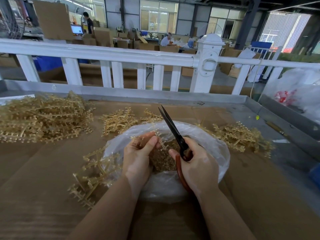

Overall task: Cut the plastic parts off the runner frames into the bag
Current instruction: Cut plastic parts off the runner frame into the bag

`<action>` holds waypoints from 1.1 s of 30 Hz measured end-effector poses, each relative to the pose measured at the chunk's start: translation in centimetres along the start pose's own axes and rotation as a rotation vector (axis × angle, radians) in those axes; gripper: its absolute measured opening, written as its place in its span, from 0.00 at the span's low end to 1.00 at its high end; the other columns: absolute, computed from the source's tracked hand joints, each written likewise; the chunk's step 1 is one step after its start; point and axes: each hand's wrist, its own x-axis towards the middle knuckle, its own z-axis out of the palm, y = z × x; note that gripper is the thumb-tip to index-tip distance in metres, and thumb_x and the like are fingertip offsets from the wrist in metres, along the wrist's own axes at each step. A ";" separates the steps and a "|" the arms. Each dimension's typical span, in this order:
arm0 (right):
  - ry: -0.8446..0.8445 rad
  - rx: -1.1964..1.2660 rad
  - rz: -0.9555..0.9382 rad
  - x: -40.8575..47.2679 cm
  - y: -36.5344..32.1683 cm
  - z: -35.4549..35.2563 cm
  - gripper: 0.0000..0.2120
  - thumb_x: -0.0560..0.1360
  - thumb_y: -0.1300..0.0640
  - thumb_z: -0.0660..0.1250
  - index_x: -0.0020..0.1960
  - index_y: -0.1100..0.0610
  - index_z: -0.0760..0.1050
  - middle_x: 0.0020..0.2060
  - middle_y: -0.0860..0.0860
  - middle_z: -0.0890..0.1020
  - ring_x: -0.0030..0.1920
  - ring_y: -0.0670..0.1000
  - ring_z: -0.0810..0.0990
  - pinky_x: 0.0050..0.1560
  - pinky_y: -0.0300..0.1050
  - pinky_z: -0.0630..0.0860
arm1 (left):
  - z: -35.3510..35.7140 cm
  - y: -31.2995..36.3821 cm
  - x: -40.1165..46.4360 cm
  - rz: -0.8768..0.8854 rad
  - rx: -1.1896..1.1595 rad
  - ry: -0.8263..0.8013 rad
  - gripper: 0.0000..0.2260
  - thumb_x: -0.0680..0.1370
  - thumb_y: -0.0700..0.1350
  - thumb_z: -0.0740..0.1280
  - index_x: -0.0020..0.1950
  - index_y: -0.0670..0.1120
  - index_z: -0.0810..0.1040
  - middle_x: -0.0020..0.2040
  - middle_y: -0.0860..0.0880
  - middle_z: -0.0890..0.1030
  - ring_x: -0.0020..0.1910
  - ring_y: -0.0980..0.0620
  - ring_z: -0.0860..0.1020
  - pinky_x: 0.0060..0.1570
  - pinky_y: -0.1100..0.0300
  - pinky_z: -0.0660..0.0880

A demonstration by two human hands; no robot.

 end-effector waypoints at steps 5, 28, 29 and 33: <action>-0.082 -0.060 0.000 -0.2 0.2 0.0 0.20 0.70 0.41 0.69 0.57 0.51 0.79 0.41 0.45 0.82 0.44 0.47 0.80 0.44 0.38 0.75 | 0.2 0.2 0.1 -0.018 -0.032 0.048 0.04 0.75 0.34 0.67 0.46 0.41 0.79 0.32 0.48 0.80 0.33 0.54 0.80 0.40 0.60 0.80; -0.336 -0.123 -0.043 -0.5 0.6 -0.2 0.22 0.71 0.37 0.63 0.61 0.45 0.73 0.46 0.45 0.75 0.51 0.48 0.73 0.50 0.40 0.70 | 0.3 1.3 -0.2 -0.105 -0.219 0.145 0.06 0.78 0.34 0.63 0.44 0.42 0.76 0.29 0.49 0.81 0.27 0.56 0.80 0.26 0.65 0.76; -0.336 -0.119 -0.041 -0.5 0.6 -0.2 0.22 0.71 0.37 0.63 0.61 0.45 0.73 0.46 0.45 0.75 0.51 0.48 0.72 0.50 0.40 0.70 | 0.3 1.2 -0.2 -0.096 -0.226 0.141 0.06 0.78 0.34 0.63 0.43 0.42 0.76 0.29 0.49 0.81 0.27 0.56 0.80 0.26 0.66 0.76; -0.342 -0.111 -0.038 -0.5 0.5 -0.3 0.22 0.71 0.37 0.63 0.61 0.45 0.73 0.46 0.44 0.75 0.51 0.47 0.72 0.50 0.39 0.69 | 0.1 1.0 -0.1 -0.085 -0.212 0.129 0.08 0.78 0.33 0.63 0.42 0.42 0.76 0.29 0.49 0.81 0.28 0.56 0.80 0.28 0.65 0.76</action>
